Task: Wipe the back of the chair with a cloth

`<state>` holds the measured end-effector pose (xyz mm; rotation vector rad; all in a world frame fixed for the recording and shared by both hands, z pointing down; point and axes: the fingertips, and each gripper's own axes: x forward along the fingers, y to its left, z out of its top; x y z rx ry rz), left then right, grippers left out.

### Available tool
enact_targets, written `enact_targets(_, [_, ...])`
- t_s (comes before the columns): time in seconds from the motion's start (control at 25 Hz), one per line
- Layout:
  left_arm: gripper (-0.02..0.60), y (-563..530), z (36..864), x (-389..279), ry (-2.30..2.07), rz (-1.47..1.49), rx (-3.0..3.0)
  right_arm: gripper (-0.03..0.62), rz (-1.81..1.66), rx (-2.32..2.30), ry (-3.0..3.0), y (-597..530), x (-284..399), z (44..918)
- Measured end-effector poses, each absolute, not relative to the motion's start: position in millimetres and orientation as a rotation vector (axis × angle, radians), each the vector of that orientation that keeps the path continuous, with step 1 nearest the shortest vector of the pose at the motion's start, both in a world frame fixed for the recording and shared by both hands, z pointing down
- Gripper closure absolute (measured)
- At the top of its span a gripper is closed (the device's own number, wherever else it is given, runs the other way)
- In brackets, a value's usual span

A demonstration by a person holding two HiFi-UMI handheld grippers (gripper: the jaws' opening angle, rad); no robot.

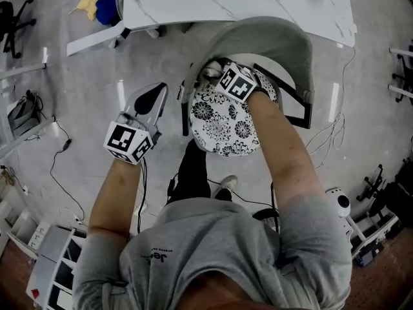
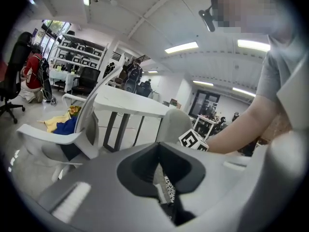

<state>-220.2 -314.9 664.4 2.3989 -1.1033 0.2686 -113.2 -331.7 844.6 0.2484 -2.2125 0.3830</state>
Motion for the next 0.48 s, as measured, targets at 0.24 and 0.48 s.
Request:
enact_targets(0.24, [0.522, -319.3, 667.9, -224.1, -1.089, 0.246, 2.388, 0.507, 0.405, 0.398, -2.197, -347.7, -100.6, 865.7])
enact_targets(0.48, [0.522, -324.5, 667.0, -213.7, -1.065, 0.265, 2.406, 0.507, 0.438, 0.661, -2.098, -372.0, -60.8, 881.8])
